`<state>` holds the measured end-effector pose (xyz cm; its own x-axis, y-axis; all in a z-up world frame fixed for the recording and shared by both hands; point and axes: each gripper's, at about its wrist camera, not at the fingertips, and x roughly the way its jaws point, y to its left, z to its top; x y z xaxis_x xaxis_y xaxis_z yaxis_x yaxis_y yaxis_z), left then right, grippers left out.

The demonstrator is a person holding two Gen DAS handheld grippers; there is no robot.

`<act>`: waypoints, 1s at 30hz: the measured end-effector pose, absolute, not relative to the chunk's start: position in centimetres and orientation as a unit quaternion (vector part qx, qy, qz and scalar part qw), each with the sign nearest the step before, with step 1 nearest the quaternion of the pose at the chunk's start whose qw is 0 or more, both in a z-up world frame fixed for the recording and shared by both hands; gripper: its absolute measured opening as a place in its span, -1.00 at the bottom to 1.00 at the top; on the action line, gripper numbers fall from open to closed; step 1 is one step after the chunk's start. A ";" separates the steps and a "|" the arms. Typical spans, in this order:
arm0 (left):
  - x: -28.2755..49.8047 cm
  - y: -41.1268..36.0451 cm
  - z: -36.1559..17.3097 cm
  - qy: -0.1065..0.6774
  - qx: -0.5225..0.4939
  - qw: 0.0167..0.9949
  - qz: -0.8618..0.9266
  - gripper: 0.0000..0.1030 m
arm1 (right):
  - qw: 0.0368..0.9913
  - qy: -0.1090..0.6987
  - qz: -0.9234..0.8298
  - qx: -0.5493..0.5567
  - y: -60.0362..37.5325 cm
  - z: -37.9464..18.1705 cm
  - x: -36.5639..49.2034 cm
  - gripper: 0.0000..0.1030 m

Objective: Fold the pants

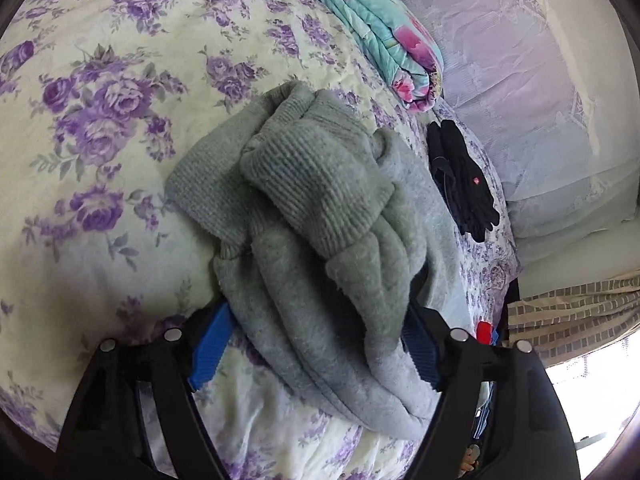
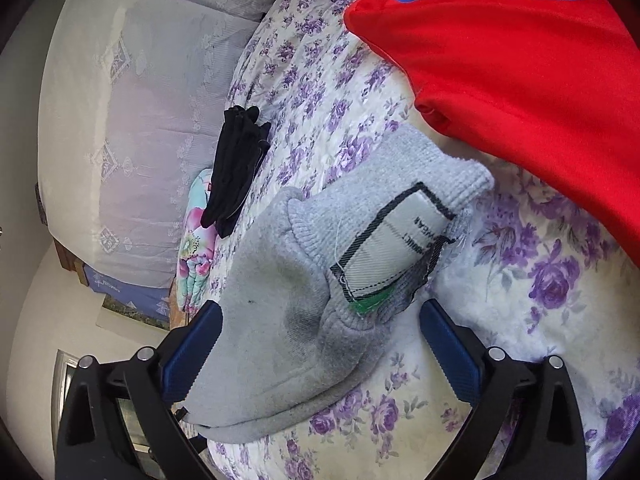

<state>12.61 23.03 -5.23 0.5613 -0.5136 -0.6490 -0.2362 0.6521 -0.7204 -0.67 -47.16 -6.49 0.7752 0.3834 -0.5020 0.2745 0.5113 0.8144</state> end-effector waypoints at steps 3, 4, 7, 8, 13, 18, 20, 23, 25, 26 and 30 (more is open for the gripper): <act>12.6 22.9 -5.2 0.450 -0.406 0.790 -0.088 0.31 | 0.808 0.331 0.027 0.487 -46.9 -6.3 0.1 0.93; 12.9 22.9 -5.3 0.448 -0.409 0.790 -0.090 0.19 | 0.812 0.329 0.032 0.480 -46.7 -6.1 0.5 0.93; 13.2 23.3 -5.3 0.445 -0.423 0.782 -0.105 -0.15 | 0.815 0.334 0.051 0.470 -46.2 -6.2 1.7 0.08; 13.4 23.4 -5.2 0.446 -0.426 0.779 -0.113 -0.21 | 0.807 0.335 0.061 0.482 -46.5 -6.6 2.1 -0.09; 15.3 22.8 -2.0 0.441 -0.407 0.788 -0.138 -0.53 | 0.778 0.328 0.095 0.527 -47.6 -7.4 3.7 -0.46; 19.0 22.1 3.8 0.416 -0.394 0.801 -0.172 -0.61 | 0.809 0.286 0.134 0.496 -48.2 -1.1 6.7 -0.51; 20.5 21.7 6.7 0.396 -0.383 0.815 -0.182 -0.61 | 0.827 0.260 0.148 0.475 -48.2 2.2 7.8 -0.51; 21.3 21.3 9.8 0.364 -0.380 0.826 -0.202 -0.62 | 0.846 0.226 0.168 0.453 -48.2 5.7 8.2 -0.51; 21.3 21.7 10.1 0.356 -0.381 0.829 -0.204 -0.61 | 0.849 0.227 0.165 0.448 -48.5 5.4 8.1 -0.51; 21.2 22.0 9.4 0.360 -0.387 0.825 -0.201 -0.61 | 0.846 0.242 0.158 0.448 -48.7 4.1 8.1 -0.51; 20.9 22.7 1.7 0.441 -0.395 0.782 -0.194 -0.52 | 0.813 0.326 0.118 0.467 -49.6 -3.7 8.0 -0.49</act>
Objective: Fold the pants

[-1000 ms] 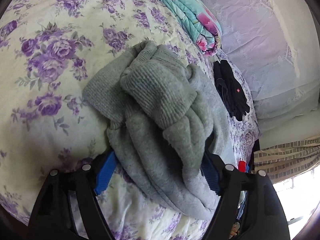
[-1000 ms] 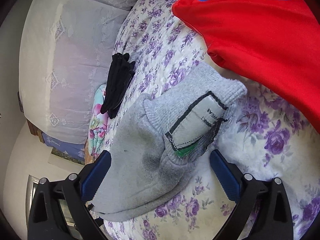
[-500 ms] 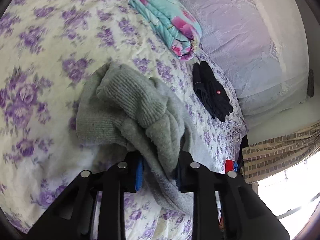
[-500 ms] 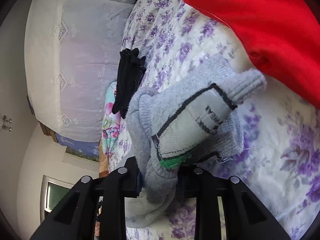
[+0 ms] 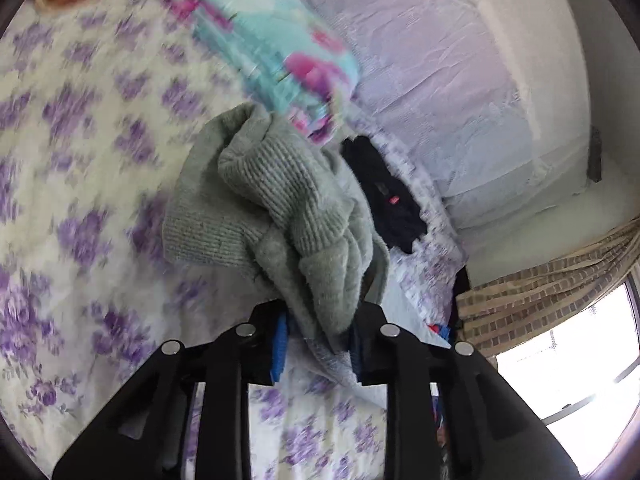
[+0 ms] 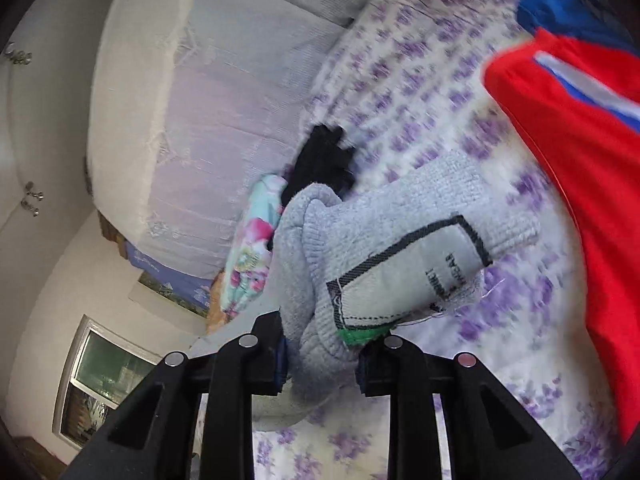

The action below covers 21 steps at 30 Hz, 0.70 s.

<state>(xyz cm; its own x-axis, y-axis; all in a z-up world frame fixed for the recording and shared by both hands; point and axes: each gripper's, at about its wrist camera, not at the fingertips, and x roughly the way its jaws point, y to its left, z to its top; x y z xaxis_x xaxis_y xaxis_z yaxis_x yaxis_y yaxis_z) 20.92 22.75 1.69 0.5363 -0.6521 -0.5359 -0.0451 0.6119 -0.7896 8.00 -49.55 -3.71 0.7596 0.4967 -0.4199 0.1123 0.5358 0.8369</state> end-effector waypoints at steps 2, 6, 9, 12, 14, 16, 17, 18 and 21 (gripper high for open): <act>20.4 23.0 -3.9 0.505 -0.399 0.749 -0.157 -0.49 | 0.783 0.360 0.100 0.497 -50.1 -7.9 7.6 -0.46; 17.5 24.9 -6.6 0.484 -0.455 0.728 -0.171 -0.27 | 0.789 0.332 0.114 0.505 -50.6 -8.2 5.9 -0.29; 15.7 24.9 -2.7 0.451 -0.389 0.796 -0.106 0.09 | 0.792 0.328 0.110 0.503 -51.1 -8.0 5.5 -0.17; 15.0 23.6 1.5 0.416 -0.333 0.841 -0.094 0.09 | 0.795 0.317 0.116 0.505 -51.2 -8.5 5.2 -0.17; 15.4 21.8 3.6 0.399 -0.322 0.848 -0.131 0.14 | 0.803 0.303 0.113 0.501 -51.1 -8.6 4.9 -0.16; 16.7 19.0 5.3 0.397 -0.289 0.857 -0.156 0.25 | 0.812 0.287 0.112 0.496 -50.9 -8.6 4.5 -0.15; 17.6 17.5 5.8 0.396 -0.272 0.863 -0.159 0.27 | 0.818 0.280 0.113 0.489 -50.8 -8.6 4.3 -0.15; 18.4 16.4 5.9 0.397 -0.260 0.865 -0.162 0.28 | 0.824 0.274 0.115 0.482 -50.7 -8.6 4.3 -0.15; 21.7 12.5 5.2 0.411 -0.231 0.864 -0.175 0.28 | 0.835 0.259 0.124 0.469 -50.6 -8.5 4.0 -0.14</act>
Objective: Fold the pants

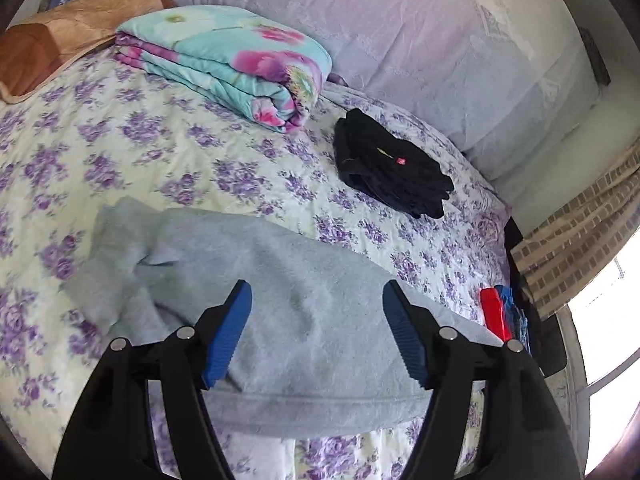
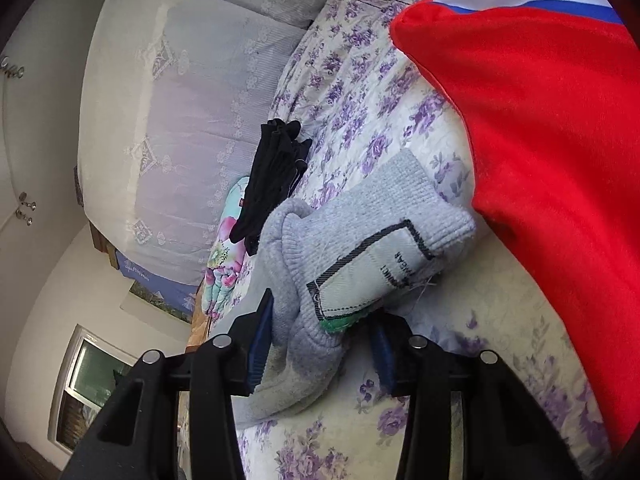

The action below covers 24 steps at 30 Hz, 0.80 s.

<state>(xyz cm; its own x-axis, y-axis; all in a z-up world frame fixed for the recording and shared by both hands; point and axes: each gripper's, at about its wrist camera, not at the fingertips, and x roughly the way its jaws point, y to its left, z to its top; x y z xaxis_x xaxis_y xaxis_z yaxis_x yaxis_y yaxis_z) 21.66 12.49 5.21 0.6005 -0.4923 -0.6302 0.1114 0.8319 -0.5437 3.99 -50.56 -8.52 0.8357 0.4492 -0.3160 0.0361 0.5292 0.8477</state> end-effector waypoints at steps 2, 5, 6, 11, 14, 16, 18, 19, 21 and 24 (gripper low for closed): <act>22.8 11.4 3.7 0.431 -0.218 0.860 -0.164 0.28 | 0.832 0.253 0.131 0.476 -50.8 -8.6 4.0 -0.10; 23.9 12.7 -0.6 0.467 -0.215 0.850 -0.113 0.11 | 0.830 0.243 0.138 0.483 -51.0 -8.7 4.0 -0.09; 24.1 13.7 -2.1 0.475 -0.228 0.842 -0.117 -0.14 | 0.830 0.241 0.139 0.483 -50.9 -8.7 4.0 -0.08; 21.1 17.3 -2.5 0.447 -0.303 0.833 -0.122 -0.54 | 0.832 0.235 0.143 0.482 -50.8 -8.6 3.9 -0.02; 19.4 15.1 0.7 0.416 -0.255 0.865 -0.119 -0.01 | 0.832 0.231 0.146 0.482 -50.8 -8.5 3.8 0.02; 18.6 11.8 3.0 0.397 -0.219 0.880 -0.145 0.36 | 0.829 0.234 0.142 0.487 -50.6 -8.3 3.7 0.12; 18.2 8.7 4.0 0.393 -0.195 0.881 -0.177 0.58 | 0.827 0.240 0.125 0.493 -50.4 -7.6 3.0 0.29; 18.2 6.5 4.1 0.398 -0.175 0.879 -0.198 0.64 | 0.824 0.235 0.123 0.501 -50.4 -7.1 2.3 0.46; 18.3 3.4 3.4 0.411 -0.150 0.871 -0.223 0.64 | 0.812 0.214 0.127 0.528 -51.0 -6.6 1.1 0.66; 19.2 -0.7 0.9 0.449 -0.140 0.844 -0.257 0.64 | 0.785 0.233 0.132 0.558 -52.0 -6.7 1.3 0.69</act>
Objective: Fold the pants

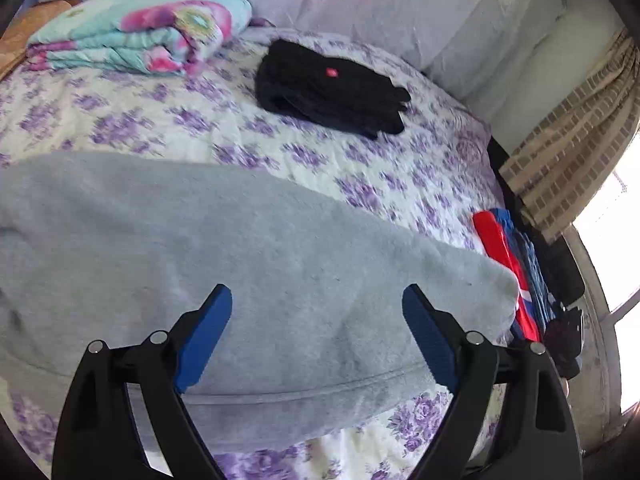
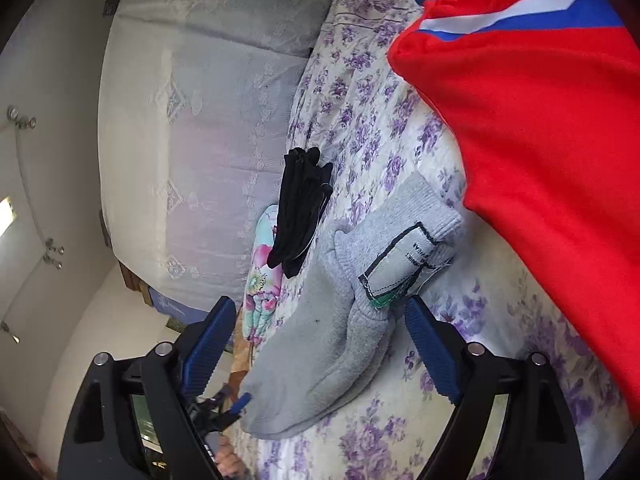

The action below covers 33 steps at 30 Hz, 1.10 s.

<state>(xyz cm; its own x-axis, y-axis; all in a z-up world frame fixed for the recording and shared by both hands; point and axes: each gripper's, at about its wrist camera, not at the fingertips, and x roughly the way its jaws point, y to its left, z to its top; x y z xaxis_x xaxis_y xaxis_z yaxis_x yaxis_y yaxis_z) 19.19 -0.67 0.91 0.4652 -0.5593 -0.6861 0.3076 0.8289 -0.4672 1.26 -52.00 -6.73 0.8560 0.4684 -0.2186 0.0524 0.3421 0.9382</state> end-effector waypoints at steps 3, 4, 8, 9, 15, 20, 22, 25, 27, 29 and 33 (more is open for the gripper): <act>19.8 -3.0 -2.0 0.473 -0.141 0.828 -0.267 0.64 | 0.781 0.269 0.097 0.555 -51.8 -7.0 1.9 0.65; 20.0 -3.3 -3.1 0.480 -0.139 0.827 -0.258 0.64 | 0.783 0.271 0.091 0.553 -51.7 -6.8 2.0 0.64; 19.7 -3.2 -4.5 0.472 -0.130 0.831 -0.266 0.64 | 0.793 0.248 0.091 0.549 -51.6 -5.3 1.7 0.65; 19.6 -3.4 -4.6 0.470 -0.125 0.832 -0.267 0.67 | 0.794 0.251 0.091 0.547 -51.6 -5.3 2.0 0.67; 18.0 -6.1 -4.8 0.440 -0.031 0.860 -0.258 0.90 | 0.799 0.278 0.077 0.527 -51.8 -5.8 5.9 0.64; 17.7 -6.4 -4.8 0.437 -0.011 0.864 -0.252 0.90 | 0.823 0.242 0.071 0.510 -51.6 -4.6 5.2 -0.40; 17.9 -6.1 -4.8 0.437 -0.022 0.862 -0.256 0.90 | 0.850 0.211 0.080 0.476 -51.0 -2.4 4.4 -0.62; 17.8 -6.1 -4.7 0.436 -0.022 0.862 -0.256 0.90 | 0.878 0.195 0.074 0.430 -50.9 -0.4 4.3 -0.67; 17.8 -6.0 -4.7 0.436 -0.022 0.863 -0.255 0.90 | 0.878 0.228 0.050 0.418 -52.0 -1.4 5.3 -0.67; 17.8 -6.0 -4.7 0.436 -0.026 0.862 -0.257 0.90 | 0.848 0.269 -0.002 0.457 -53.8 -4.3 5.2 -0.67; 17.9 -5.9 -4.7 0.436 -0.032 0.861 -0.259 0.90 | 0.816 0.249 0.019 0.522 -54.5 -5.9 1.2 -0.51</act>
